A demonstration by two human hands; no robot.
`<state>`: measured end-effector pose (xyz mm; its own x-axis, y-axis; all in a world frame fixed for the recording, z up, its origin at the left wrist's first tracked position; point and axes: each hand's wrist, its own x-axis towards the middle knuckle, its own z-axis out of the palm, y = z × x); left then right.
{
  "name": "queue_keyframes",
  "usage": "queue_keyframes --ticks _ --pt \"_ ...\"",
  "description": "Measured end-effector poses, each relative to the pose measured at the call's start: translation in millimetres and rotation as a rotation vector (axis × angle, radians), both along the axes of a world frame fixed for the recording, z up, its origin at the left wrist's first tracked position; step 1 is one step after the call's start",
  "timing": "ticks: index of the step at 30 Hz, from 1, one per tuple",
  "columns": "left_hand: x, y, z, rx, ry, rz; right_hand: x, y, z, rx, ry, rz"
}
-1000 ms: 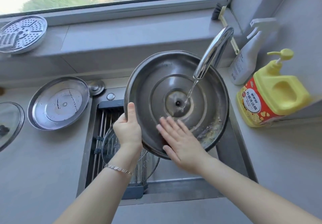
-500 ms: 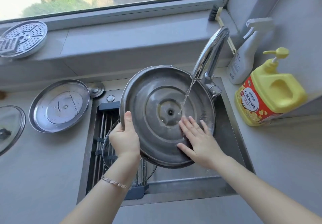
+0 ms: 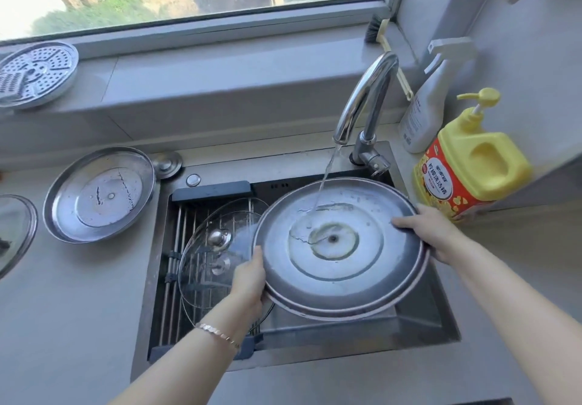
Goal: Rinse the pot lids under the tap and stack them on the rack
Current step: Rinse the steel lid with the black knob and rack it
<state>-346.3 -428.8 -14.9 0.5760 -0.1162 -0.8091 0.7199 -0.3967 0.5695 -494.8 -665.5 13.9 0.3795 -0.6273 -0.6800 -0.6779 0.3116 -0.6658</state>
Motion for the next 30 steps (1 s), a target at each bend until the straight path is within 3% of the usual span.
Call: queue_keyframes --ticks 4,9,11,15,16,18,20,22,26,30 --pt "-22 -18 -20 0.061 0.103 -0.307 -10 -22 27 -0.137 0.065 0.012" --pt "-40 -39 -9 0.246 -0.209 -0.907 -5 -22 48 -0.356 0.187 0.152" --pt "-44 -46 12 0.118 -0.267 -0.915 4 -12 53 -0.397 0.22 0.23" --pt "-59 -50 57 -0.318 -0.195 -0.999 31 12 56 -0.29 0.161 0.237" --pt "-63 -48 61 -0.32 -0.248 -1.073 37 16 54 -0.243 0.139 0.22" --pt "-67 -44 61 -0.199 -0.534 -1.144 51 23 55 -0.135 0.094 0.188" --pt "-62 -39 60 -0.112 -0.785 -0.957 63 25 54 -0.099 0.066 0.182" --pt "-52 -36 51 -0.12 -0.851 -0.762 71 29 54 -0.108 0.038 0.199" --pt "-31 -35 50 -0.168 -0.714 -0.522 77 42 44 -0.173 -0.102 0.221" --pt "-17 -41 60 -0.156 -0.578 -0.227 76 87 20 -0.426 -0.198 0.465"
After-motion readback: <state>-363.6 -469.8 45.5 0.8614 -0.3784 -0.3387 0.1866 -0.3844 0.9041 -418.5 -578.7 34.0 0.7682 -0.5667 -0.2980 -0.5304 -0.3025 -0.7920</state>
